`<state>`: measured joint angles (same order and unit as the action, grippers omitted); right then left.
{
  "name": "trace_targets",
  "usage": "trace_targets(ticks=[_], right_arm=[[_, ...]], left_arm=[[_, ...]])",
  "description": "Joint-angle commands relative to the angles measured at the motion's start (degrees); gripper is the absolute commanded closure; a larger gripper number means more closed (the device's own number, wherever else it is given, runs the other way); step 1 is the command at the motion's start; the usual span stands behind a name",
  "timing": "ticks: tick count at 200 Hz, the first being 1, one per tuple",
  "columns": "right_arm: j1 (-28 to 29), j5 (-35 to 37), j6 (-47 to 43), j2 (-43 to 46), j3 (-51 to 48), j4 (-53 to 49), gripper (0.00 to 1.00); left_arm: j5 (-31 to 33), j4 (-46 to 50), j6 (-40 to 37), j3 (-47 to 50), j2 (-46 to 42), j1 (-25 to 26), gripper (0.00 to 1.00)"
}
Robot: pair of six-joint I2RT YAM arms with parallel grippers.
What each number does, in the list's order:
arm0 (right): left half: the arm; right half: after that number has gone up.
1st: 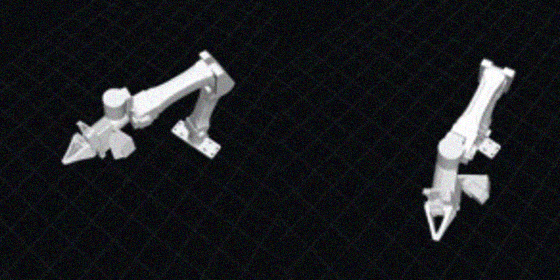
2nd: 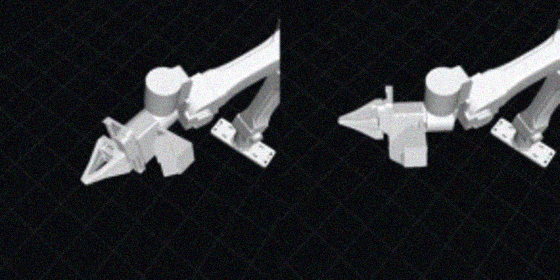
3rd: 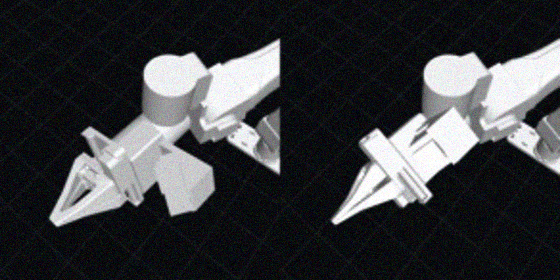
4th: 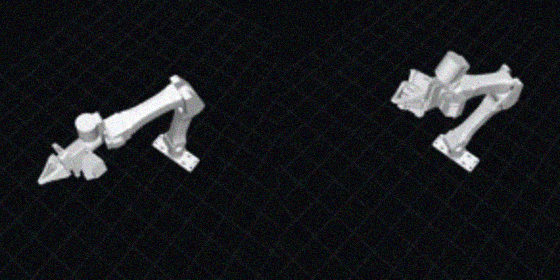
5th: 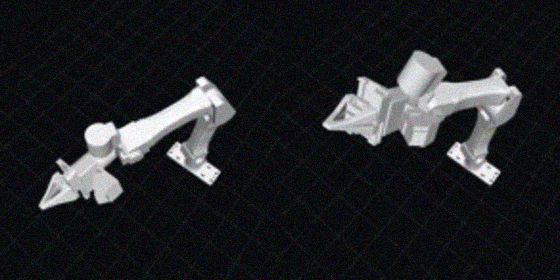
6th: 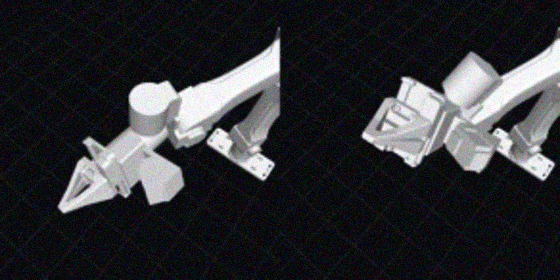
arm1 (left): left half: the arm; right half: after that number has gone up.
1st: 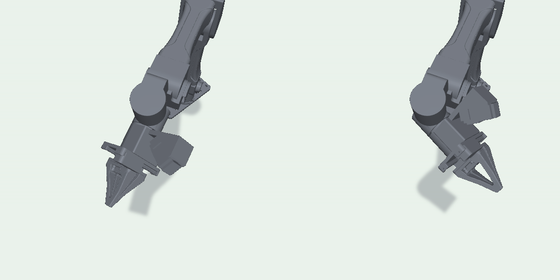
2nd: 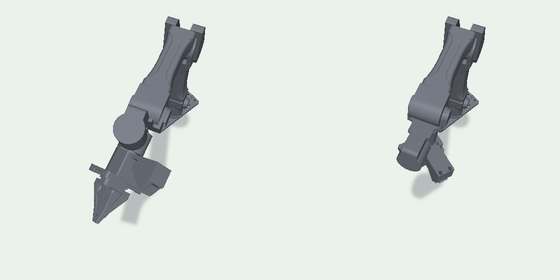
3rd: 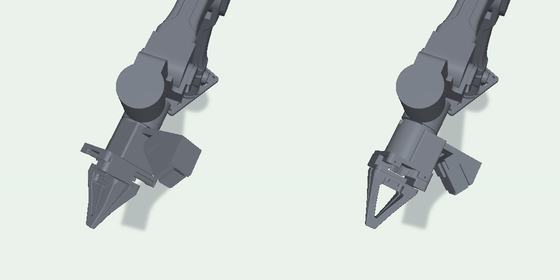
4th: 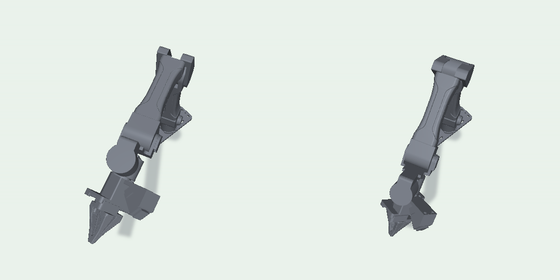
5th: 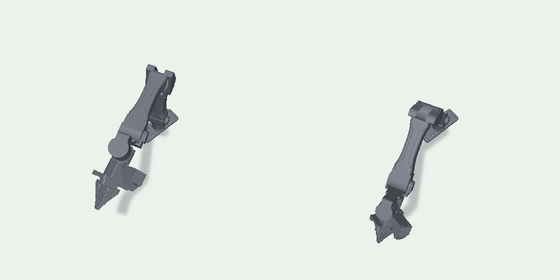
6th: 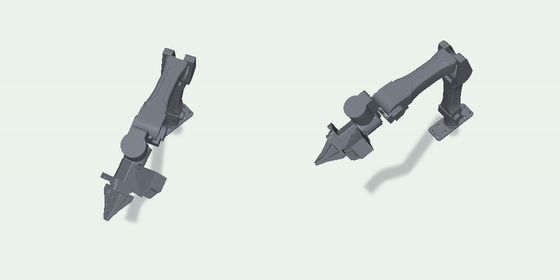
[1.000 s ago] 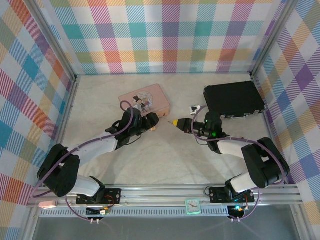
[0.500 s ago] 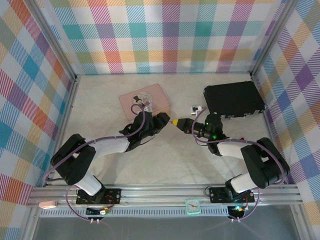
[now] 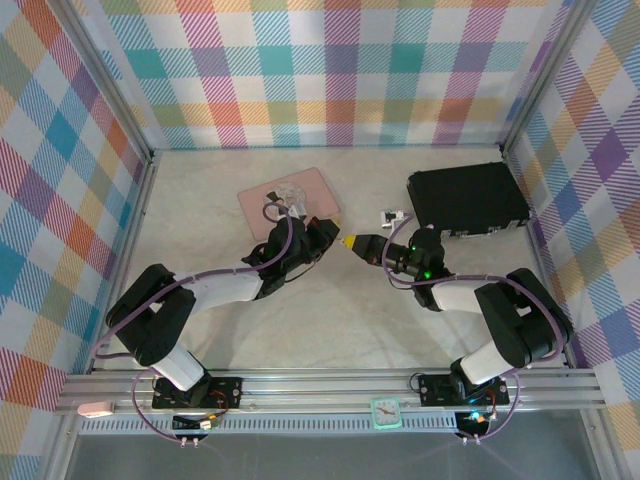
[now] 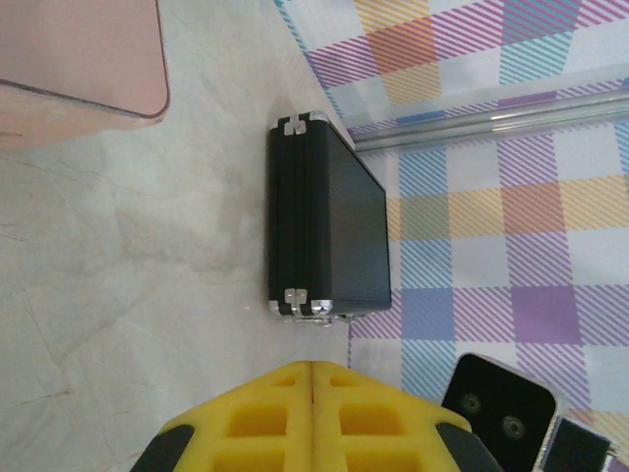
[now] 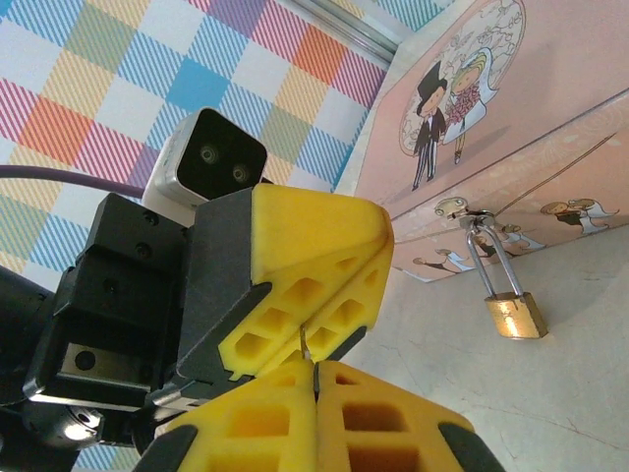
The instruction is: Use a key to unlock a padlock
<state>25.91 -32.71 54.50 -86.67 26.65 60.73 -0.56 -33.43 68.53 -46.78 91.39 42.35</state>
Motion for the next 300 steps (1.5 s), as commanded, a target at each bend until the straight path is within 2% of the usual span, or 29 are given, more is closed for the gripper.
trace_targets(ticks=[1, 14, 35, 67, 136, 219, 268, 285, 291, 297, 300], right_arm=[[0.2, -0.3, -2.0, 2.4, 0.2, 0.0, 0.75], [0.0, 0.2, -4.4, 4.8, 0.8, -4.5, 0.61], [-0.6, 0.5, -8.4, 8.9, 1.4, -9.7, 0.56], [-0.8, -0.8, -11.9, 12.4, 2.5, -12.9, 0.57], [-0.8, -3.2, -12.2, 11.7, 2.4, -10.4, 0.6], [-0.8, -3.9, -7.8, 9.6, 2.1, -3.2, 0.77], [-0.8, -2.9, -7.4, 9.6, 2.2, -2.6, 0.73], [-0.9, -2.9, -7.3, 9.4, 2.3, -2.4, 0.81], [-0.9, -2.9, -7.3, 9.3, 2.3, -2.3, 0.88], [-0.9, -3.2, -7.3, 9.2, 2.4, -2.0, 0.99], [-0.9, -3.2, -7.4, 9.1, 2.3, -1.9, 1.0]], left_arm=[[0.6, -1.3, -3.7, -0.8, -1.5, 0.5, 1.0], [-0.2, -1.6, -7.9, -1.0, -2.5, 0.2, 1.0], [-3.9, -4.8, -14.6, -1.1, -3.7, -0.4, 1.0], [-8.2, -7.6, -19.4, -1.2, -4.7, -0.8, 1.0], [-13.2, -16.7, -18.2, 0.5, -3.9, -1.0, 1.0], [-14.0, -20.7, -15.2, 0.8, -2.3, -0.9, 1.0], [-14.2, -21.2, -14.4, 1.6, -2.3, -0.9, 1.0], [-14.0, -21.4, -14.3, 1.9, -2.4, -0.9, 1.0], [-13.9, -21.5, -14.2, 2.0, -2.5, -0.9, 1.0], [-13.9, -21.5, -14.2, 2.0, -2.5, -0.9, 1.0], [-13.9, -21.5, -14.2, 2.1, -2.6, -0.9, 1.0]])
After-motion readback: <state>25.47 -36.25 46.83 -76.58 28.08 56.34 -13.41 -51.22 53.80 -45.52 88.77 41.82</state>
